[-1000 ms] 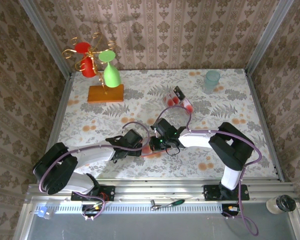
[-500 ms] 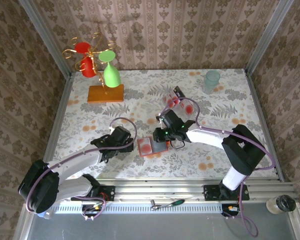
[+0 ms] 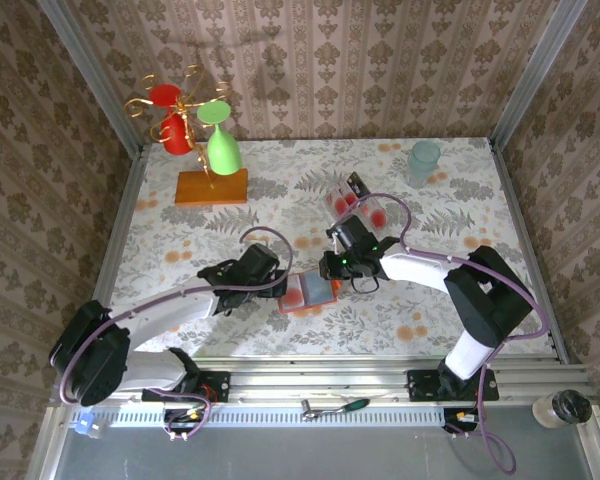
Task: Put the credit cards into the card holder
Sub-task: Close the card holder at the bottom-center of the table.
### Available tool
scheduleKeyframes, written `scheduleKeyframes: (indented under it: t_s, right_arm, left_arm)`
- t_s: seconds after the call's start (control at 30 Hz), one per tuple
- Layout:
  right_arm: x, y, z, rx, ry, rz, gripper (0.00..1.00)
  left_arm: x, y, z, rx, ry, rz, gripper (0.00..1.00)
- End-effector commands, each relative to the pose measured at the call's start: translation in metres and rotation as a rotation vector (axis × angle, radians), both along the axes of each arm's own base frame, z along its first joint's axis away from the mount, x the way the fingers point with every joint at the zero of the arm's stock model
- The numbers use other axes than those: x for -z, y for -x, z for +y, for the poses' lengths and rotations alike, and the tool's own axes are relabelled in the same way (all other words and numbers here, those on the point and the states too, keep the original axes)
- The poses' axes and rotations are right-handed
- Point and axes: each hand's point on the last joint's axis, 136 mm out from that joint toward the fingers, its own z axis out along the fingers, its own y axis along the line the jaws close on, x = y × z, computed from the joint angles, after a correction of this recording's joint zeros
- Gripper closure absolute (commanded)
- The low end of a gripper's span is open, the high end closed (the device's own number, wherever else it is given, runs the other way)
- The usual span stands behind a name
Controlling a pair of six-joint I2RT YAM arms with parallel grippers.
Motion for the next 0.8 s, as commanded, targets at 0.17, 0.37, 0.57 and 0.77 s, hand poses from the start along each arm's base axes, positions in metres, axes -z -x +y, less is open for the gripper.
scheduleKeyframes:
  t_s: [0.17,0.37,0.57,0.77]
  right_arm:
    - [0.018,0.010,-0.034,0.054,0.103,0.011,0.90]
    - [0.013,0.016,-0.039,0.078,0.088,0.008,0.91]
    - [-0.021,0.014,-0.024,0.032,-0.010,-0.049,0.88]
    - [-0.041,0.023,-0.035,0.039,-0.003,-0.072,0.65]
  left_arm:
    - [-0.006,-0.003,-0.038,0.065,0.018,-0.015,0.00]
    - [-0.003,-0.003,-0.040,0.064,0.017,-0.012,0.00]
    - [-0.005,-0.003,-0.038,0.063,0.007,-0.016,0.00]
    - [-0.005,-0.007,-0.036,0.070,0.022,-0.008,0.00]
